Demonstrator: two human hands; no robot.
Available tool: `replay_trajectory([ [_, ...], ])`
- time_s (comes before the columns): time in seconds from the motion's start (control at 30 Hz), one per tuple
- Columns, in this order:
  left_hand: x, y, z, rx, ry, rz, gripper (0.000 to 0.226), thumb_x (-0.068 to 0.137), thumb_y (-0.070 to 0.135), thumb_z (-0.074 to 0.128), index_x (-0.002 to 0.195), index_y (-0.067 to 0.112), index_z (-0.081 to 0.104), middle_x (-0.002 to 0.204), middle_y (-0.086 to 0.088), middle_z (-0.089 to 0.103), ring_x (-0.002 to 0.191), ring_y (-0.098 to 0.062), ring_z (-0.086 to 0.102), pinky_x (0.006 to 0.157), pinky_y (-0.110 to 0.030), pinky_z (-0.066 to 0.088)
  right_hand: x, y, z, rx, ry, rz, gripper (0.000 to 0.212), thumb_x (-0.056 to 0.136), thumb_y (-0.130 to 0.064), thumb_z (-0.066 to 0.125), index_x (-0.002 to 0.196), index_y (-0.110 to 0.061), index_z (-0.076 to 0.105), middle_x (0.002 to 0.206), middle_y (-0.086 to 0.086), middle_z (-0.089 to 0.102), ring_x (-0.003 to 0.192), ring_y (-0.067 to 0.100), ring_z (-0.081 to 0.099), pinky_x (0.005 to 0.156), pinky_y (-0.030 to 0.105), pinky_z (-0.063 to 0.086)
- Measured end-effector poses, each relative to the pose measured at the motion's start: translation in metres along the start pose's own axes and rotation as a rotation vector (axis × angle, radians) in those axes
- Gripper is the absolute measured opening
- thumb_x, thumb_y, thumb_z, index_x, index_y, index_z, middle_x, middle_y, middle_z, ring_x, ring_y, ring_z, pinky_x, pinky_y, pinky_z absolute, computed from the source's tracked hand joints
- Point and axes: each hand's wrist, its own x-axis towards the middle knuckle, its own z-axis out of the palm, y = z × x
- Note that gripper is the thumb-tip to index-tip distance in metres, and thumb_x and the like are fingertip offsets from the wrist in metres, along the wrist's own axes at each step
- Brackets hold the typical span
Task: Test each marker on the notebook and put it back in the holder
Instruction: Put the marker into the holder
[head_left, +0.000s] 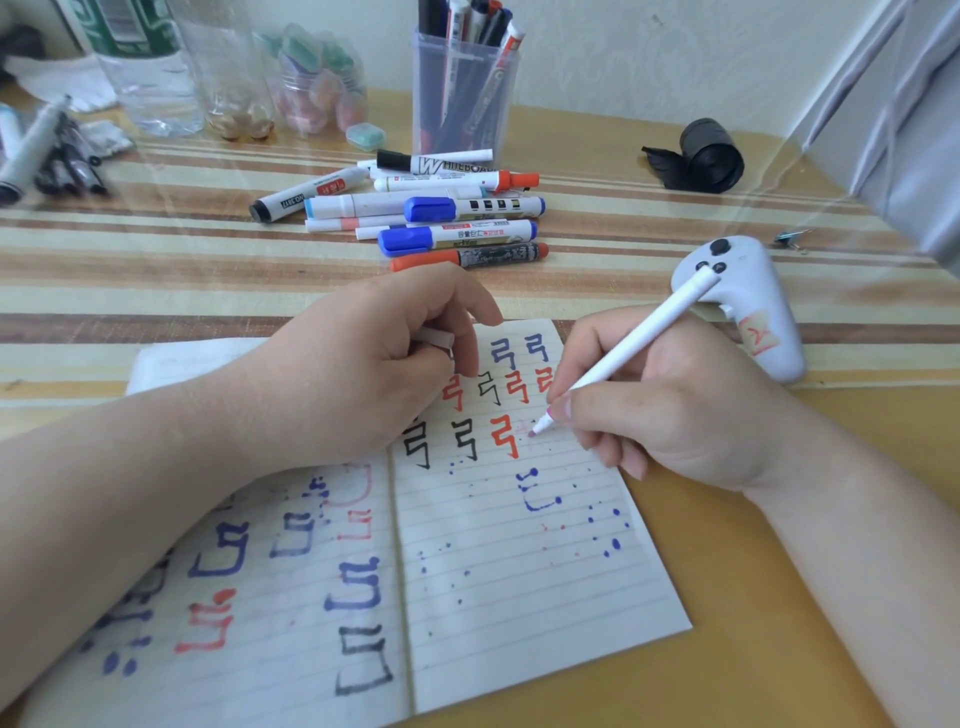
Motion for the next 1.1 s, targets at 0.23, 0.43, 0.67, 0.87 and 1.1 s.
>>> replay_trajectory([
  [0.23, 0.0003, 0.0008, -0.0005, 0.007, -0.002, -0.005, 0.045, 0.077, 0.015, 0.039, 0.109, 0.039, 0.059, 0.092, 0.024, 0.069, 0.088, -0.006, 0.065, 0.084, -0.039, 0.054, 0.0021, 0.0047, 0.0015, -0.017, 0.053, -0.04, 0.023, 0.087, 0.006, 0.067, 0.071, -0.01, 0.068, 0.058, 0.012, 0.062, 0.045, 0.028, 0.058, 0.041, 0.03, 0.044],
  [0.43, 0.0006, 0.0003, -0.0001, 0.015, -0.009, 0.002, 0.044, 0.078, 0.015, 0.039, 0.109, 0.039, 0.059, 0.092, 0.024, 0.068, 0.089, -0.006, 0.065, 0.084, -0.037, 0.054, -0.0001, 0.003, -0.0011, 0.002, -0.02, -0.041, 0.011, 0.077, -0.004, 0.069, 0.069, -0.01, 0.067, 0.054, 0.008, 0.059, 0.044, 0.018, 0.054, 0.039, 0.023, 0.04],
  [0.67, 0.0002, 0.0002, -0.0001, 0.021, 0.005, 0.013, 0.044, 0.078, 0.015, 0.039, 0.11, 0.037, 0.06, 0.091, 0.025, 0.068, 0.091, -0.008, 0.066, 0.086, -0.039, 0.054, -0.002, -0.0001, -0.0001, -0.032, -0.069, -0.037, 0.009, 0.075, -0.004, 0.07, 0.068, -0.009, 0.065, 0.052, 0.006, 0.058, 0.046, 0.018, 0.052, 0.039, 0.024, 0.039],
  [0.87, 0.0002, -0.0009, 0.0007, 0.02, 0.013, 0.016, 0.043, 0.082, 0.012, 0.041, 0.108, 0.04, 0.059, 0.092, 0.024, 0.068, 0.086, -0.005, 0.065, 0.081, -0.031, 0.054, 0.0003, 0.0023, 0.0007, -0.018, 0.034, -0.038, 0.021, 0.083, 0.012, 0.064, 0.069, -0.003, 0.062, 0.049, 0.007, 0.054, 0.041, 0.018, 0.049, 0.038, 0.025, 0.037],
  [1.1, 0.0006, 0.0002, 0.0004, 0.033, 0.004, 0.021, 0.044, 0.087, 0.006, 0.044, 0.108, 0.041, 0.058, 0.092, 0.025, 0.068, 0.087, -0.004, 0.065, 0.076, -0.023, 0.049, 0.0018, 0.0076, 0.0019, -0.003, 0.084, -0.07, 0.023, 0.088, 0.005, 0.068, 0.071, -0.01, 0.065, 0.056, 0.017, 0.058, 0.04, 0.032, 0.053, 0.039, 0.03, 0.042],
])
